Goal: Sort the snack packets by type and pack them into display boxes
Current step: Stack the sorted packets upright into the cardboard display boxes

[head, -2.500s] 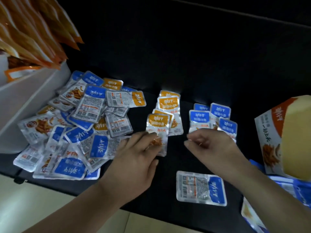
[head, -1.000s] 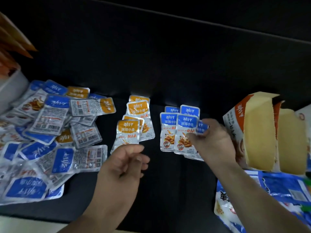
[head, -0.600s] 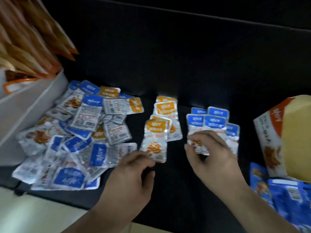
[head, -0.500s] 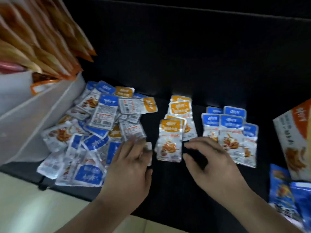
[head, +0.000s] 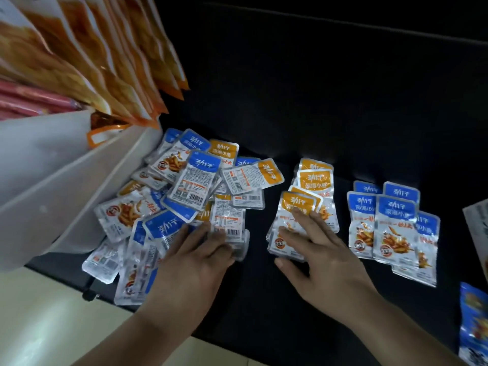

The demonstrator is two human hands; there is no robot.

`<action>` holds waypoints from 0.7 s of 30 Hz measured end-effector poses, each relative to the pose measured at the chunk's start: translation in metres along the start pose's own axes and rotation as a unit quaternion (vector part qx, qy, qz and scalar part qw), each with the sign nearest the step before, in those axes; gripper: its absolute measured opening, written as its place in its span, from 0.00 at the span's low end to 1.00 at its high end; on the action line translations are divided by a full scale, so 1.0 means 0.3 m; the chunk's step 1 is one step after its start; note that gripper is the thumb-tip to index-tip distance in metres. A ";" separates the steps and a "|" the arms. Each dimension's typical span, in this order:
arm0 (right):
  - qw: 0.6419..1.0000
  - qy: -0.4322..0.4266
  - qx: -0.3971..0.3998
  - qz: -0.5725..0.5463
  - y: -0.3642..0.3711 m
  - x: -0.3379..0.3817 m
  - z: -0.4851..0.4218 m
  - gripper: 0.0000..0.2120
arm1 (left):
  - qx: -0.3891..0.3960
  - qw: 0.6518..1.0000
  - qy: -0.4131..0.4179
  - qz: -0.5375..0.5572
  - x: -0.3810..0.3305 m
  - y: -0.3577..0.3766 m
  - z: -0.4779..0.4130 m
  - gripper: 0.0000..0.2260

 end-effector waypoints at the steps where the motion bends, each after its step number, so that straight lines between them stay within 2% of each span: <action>1: 1.000 -0.001 0.000 0.016 -0.005 0.003 -0.004 0.32 | 0.005 1.000 -0.006 -0.006 0.001 -0.002 0.001 0.13; 5: 0.999 -0.008 -0.014 0.040 -0.017 0.005 -0.021 0.33 | 0.042 0.999 -0.019 -0.007 -0.022 -0.042 -0.011 0.13; 8: 0.999 -0.023 -0.011 0.030 -0.052 0.019 -0.026 0.33 | 0.022 0.999 -0.011 0.043 -0.029 -0.097 -0.078 0.12; 10: 0.999 -0.035 0.001 0.036 -0.072 0.024 -0.030 0.35 | 0.011 0.999 -0.010 0.051 -0.031 -0.113 -0.177 0.14; 11: 0.998 -0.036 0.005 0.041 -0.081 0.027 -0.035 0.36 | 0.033 0.998 -0.015 0.044 -0.030 -0.106 -0.238 0.18; 13: 0.998 -0.027 0.010 0.048 -0.096 0.036 -0.045 0.36 | 0.134 0.990 -0.026 0.020 -0.019 -0.067 -0.351 0.32; 15: 0.998 -0.010 0.025 0.049 -0.107 0.048 -0.051 0.36 | 0.206 0.978 -0.026 -0.016 -0.014 -0.022 -0.428 0.37; 20: 0.994 0.015 0.072 0.077 -0.122 0.063 -0.072 0.32 | 0.204 0.970 -0.004 -0.135 -0.037 -0.014 -0.437 0.15; 21: 0.993 0.020 0.080 0.079 -0.128 0.064 -0.077 0.32 | 0.215 0.965 0.000 -0.147 -0.040 -0.019 -0.419 0.15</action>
Point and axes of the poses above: each hand's wrist, its own z-axis away from the middle knuckle, its own y-axis out of the palm, x = y × z, the point moved 2 cm from there along -z, towards the middle knuckle, and after that the axes turned 4 degrees about -z, right-handed, at the moved point
